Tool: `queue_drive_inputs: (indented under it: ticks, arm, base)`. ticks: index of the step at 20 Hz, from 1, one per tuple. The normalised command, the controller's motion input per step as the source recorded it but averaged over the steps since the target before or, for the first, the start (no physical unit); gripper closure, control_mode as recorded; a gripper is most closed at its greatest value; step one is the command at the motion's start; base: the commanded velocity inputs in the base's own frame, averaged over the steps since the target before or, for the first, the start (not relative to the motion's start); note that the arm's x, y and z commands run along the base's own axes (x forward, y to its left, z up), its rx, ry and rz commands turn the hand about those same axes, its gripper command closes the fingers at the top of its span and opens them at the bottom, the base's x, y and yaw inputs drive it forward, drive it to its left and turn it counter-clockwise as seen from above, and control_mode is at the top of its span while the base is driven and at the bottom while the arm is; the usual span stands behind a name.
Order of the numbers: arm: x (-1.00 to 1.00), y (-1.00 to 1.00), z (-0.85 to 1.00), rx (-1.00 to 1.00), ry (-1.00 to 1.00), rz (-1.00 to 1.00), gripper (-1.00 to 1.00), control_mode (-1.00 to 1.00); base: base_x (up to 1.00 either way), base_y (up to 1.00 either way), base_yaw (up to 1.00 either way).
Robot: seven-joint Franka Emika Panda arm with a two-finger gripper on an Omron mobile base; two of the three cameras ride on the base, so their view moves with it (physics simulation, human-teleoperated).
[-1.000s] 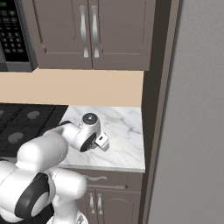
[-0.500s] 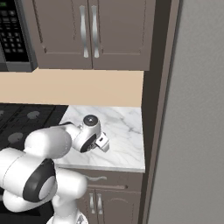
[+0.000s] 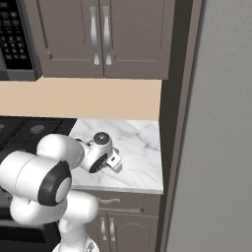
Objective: Take the cucumber and potato out of the freezer and place them in the tupperware container on the counter. Then put the tupperware containing the vegetables back in the freezer.
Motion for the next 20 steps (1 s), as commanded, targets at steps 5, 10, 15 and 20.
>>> queue_drive_inputs:
  ticks: [5, 10, 15, 20]
  arm:
    - [0.09, 0.1, -0.21, 0.0, 0.0, 0.0, -1.0, -1.0]
    - [0.1, 0.07, -0.19, 0.0, 0.0, 0.0, -1.0, -1.0]
    - [0.11, 0.07, -0.23, 0.0, 0.0, 0.0, 1.0, -1.0]
    - [0.01, 0.08, -0.28, 0.0, 0.0, 0.0, 1.0, -1.0]
  base:
    - [0.0, 0.0, 0.0]
    - [0.0, 0.0, 0.0]
    - [0.0, 0.0, 0.0]
    - [0.0, 0.0, 0.0]
